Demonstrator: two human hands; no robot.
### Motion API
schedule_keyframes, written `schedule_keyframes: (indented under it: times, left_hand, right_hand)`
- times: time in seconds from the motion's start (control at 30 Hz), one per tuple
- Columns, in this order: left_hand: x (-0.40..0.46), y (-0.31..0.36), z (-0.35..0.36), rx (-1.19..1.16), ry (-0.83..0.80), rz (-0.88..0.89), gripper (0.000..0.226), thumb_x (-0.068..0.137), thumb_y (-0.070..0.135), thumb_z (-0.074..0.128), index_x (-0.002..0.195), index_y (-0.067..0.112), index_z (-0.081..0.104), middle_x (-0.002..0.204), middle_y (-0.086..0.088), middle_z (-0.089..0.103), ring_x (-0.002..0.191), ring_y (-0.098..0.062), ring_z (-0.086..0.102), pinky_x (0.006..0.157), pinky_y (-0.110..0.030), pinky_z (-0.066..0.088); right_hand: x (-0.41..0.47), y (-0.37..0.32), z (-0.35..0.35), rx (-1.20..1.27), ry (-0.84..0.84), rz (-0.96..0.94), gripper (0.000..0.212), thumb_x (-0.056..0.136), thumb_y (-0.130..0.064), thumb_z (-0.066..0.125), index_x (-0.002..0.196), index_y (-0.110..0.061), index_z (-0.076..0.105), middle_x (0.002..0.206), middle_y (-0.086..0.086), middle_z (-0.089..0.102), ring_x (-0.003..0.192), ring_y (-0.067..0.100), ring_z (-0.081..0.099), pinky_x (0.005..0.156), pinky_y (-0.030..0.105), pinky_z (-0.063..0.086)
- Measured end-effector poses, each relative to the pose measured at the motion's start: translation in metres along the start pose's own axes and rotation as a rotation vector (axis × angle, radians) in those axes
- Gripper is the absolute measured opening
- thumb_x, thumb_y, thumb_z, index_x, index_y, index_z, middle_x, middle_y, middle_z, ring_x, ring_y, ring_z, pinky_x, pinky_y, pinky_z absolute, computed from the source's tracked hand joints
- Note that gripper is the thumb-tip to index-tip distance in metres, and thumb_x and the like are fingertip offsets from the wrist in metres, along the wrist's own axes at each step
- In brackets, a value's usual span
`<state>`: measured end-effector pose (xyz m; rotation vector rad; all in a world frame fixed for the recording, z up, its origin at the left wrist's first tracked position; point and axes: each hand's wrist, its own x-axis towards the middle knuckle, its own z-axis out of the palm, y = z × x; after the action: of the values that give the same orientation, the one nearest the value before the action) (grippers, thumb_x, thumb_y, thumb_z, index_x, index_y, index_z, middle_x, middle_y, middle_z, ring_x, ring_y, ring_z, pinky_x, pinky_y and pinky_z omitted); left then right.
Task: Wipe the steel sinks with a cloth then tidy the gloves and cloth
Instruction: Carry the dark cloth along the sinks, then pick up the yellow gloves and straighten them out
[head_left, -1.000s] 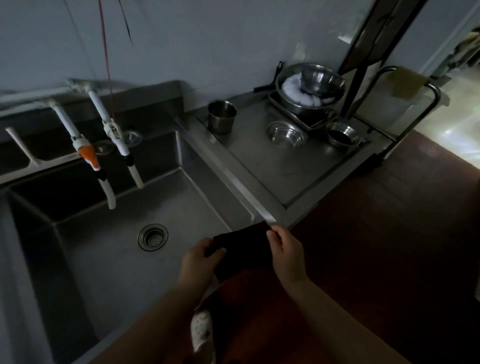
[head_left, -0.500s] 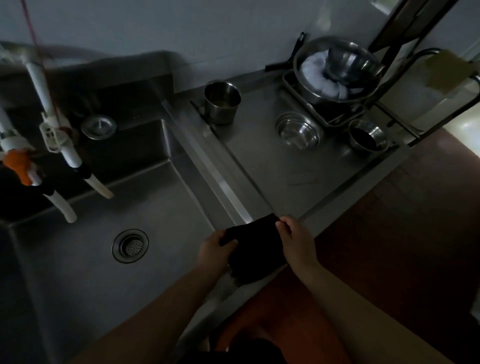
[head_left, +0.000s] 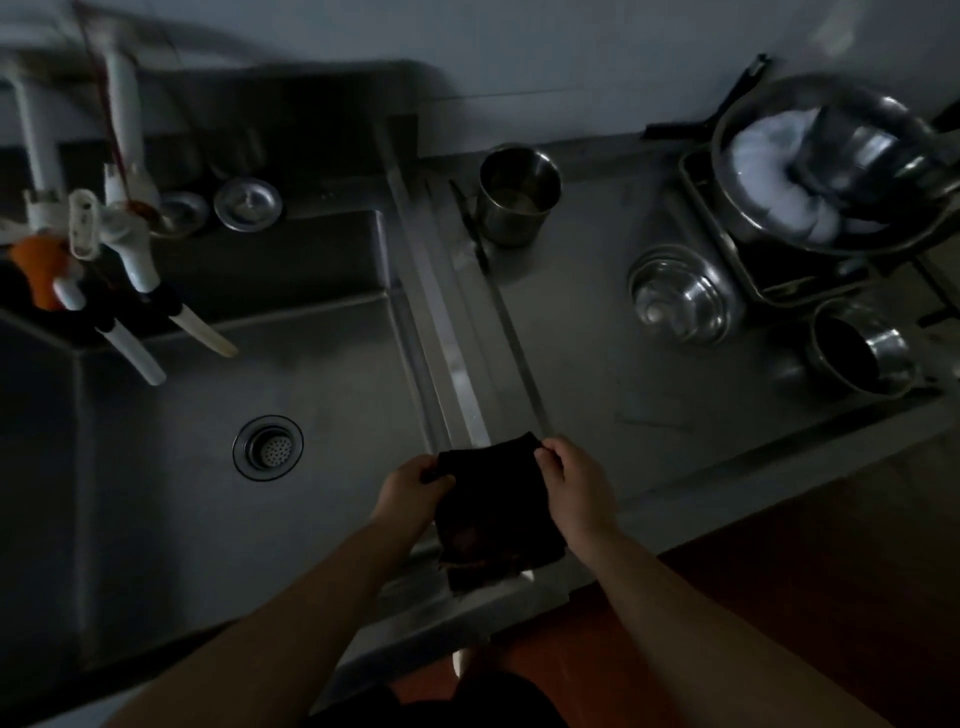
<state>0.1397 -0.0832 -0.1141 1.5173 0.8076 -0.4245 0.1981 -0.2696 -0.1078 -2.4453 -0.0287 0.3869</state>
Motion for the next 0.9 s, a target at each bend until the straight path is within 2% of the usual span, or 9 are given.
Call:
schedule_keyframes:
  times: [0.1, 0.17, 0.3, 0.43, 0.5, 0.6, 0.7, 0.8, 0.9]
  left_hand:
    - [-0.003, -0.003, 0.004, -0.040, 0.082, -0.044, 0.010, 0.089, 0.009, 0.060, 0.099, 0.010, 0.061, 0.090, -0.009, 0.064, 0.077, -0.019, 0.060, 0.066, -0.026, 0.048]
    - [-0.009, -0.007, 0.000, -0.074, 0.160, -0.076, 0.018, 0.089, 0.010, 0.060, 0.107, 0.009, 0.059, 0.094, -0.008, 0.064, 0.082, -0.022, 0.062, 0.071, -0.031, 0.050]
    - [-0.033, -0.007, -0.018, 0.053, 0.309, -0.054, 0.021, 0.089, 0.015, 0.059, 0.109, 0.014, 0.058, 0.100, -0.009, 0.065, 0.090, -0.026, 0.063, 0.084, -0.039, 0.052]
    - [-0.066, 0.000, -0.044, 0.461, 0.346, 0.035, 0.022, 0.091, 0.029, 0.054, 0.112, 0.024, 0.057, 0.103, 0.002, 0.063, 0.088, -0.015, 0.060, 0.072, -0.027, 0.047]
    - [-0.083, 0.004, -0.059, 0.579, 0.350, 0.021, 0.027, 0.092, 0.033, 0.052, 0.118, 0.026, 0.055, 0.110, 0.005, 0.062, 0.093, -0.014, 0.059, 0.074, -0.024, 0.044]
    - [-0.111, 0.004, -0.081, 0.566, 0.413, -0.006, 0.031, 0.092, 0.035, 0.050, 0.122, 0.027, 0.053, 0.115, 0.005, 0.062, 0.102, -0.015, 0.059, 0.080, -0.025, 0.044]
    - [-0.145, -0.010, -0.105, 0.567, 0.521, -0.005, 0.031, 0.093, 0.038, 0.048, 0.122, 0.029, 0.052, 0.115, 0.007, 0.062, 0.103, -0.013, 0.059, 0.081, -0.025, 0.045]
    - [-0.184, -0.038, -0.129, 0.605, 0.631, -0.004, 0.031, 0.093, 0.038, 0.048, 0.123, 0.030, 0.052, 0.116, 0.008, 0.060, 0.102, -0.010, 0.059, 0.082, -0.024, 0.048]
    - [-0.225, -0.073, -0.157, 0.590, 0.683, -0.031, 0.031, 0.093, 0.039, 0.046, 0.123, 0.031, 0.051, 0.117, 0.009, 0.059, 0.102, -0.009, 0.059, 0.080, -0.022, 0.048]
  right_hand:
    - [0.011, 0.006, -0.010, 0.009, -0.087, -0.004, 0.019, 0.096, -0.031, 0.048, 0.108, -0.022, 0.060, 0.094, -0.009, 0.063, 0.084, 0.008, 0.058, 0.069, 0.022, 0.041]
    - [0.019, 0.004, -0.019, 0.008, -0.081, -0.044, 0.015, 0.094, -0.026, 0.053, 0.108, -0.023, 0.059, 0.092, -0.012, 0.061, 0.086, 0.010, 0.060, 0.069, 0.021, 0.038]
    - [0.039, -0.020, -0.036, -0.178, -0.054, -0.243, 0.022, 0.090, -0.017, 0.056, 0.111, -0.019, 0.062, 0.102, 0.000, 0.068, 0.093, 0.020, 0.062, 0.068, 0.024, 0.038]
    - [0.046, -0.072, -0.032, -0.532, -0.135, -0.625, 0.020, 0.089, -0.017, 0.051, 0.104, -0.013, 0.063, 0.101, 0.008, 0.066, 0.094, 0.028, 0.060, 0.074, 0.032, 0.044]
    - [0.038, -0.100, -0.022, -0.690, -0.226, -0.784, 0.019, 0.089, -0.019, 0.046, 0.102, -0.015, 0.060, 0.102, 0.007, 0.065, 0.096, 0.028, 0.059, 0.076, 0.033, 0.044]
    - [0.014, -0.138, 0.001, -0.771, -0.375, -0.910, 0.020, 0.090, -0.018, 0.044, 0.103, -0.013, 0.058, 0.107, 0.010, 0.063, 0.099, 0.030, 0.059, 0.075, 0.033, 0.043]
    - [-0.019, -0.172, 0.026, -0.828, -0.476, -0.983, 0.019, 0.092, -0.020, 0.045, 0.104, -0.012, 0.056, 0.111, 0.010, 0.062, 0.100, 0.030, 0.059, 0.073, 0.031, 0.040]
    - [-0.057, -0.200, 0.051, -0.876, -0.514, -1.061, 0.019, 0.093, -0.020, 0.045, 0.107, -0.013, 0.055, 0.115, 0.010, 0.060, 0.103, 0.030, 0.058, 0.079, 0.033, 0.042]
    - [-0.105, -0.223, 0.078, -0.927, -0.537, -1.146, 0.024, 0.096, -0.026, 0.043, 0.112, -0.012, 0.053, 0.117, 0.010, 0.059, 0.105, 0.031, 0.057, 0.079, 0.034, 0.042]
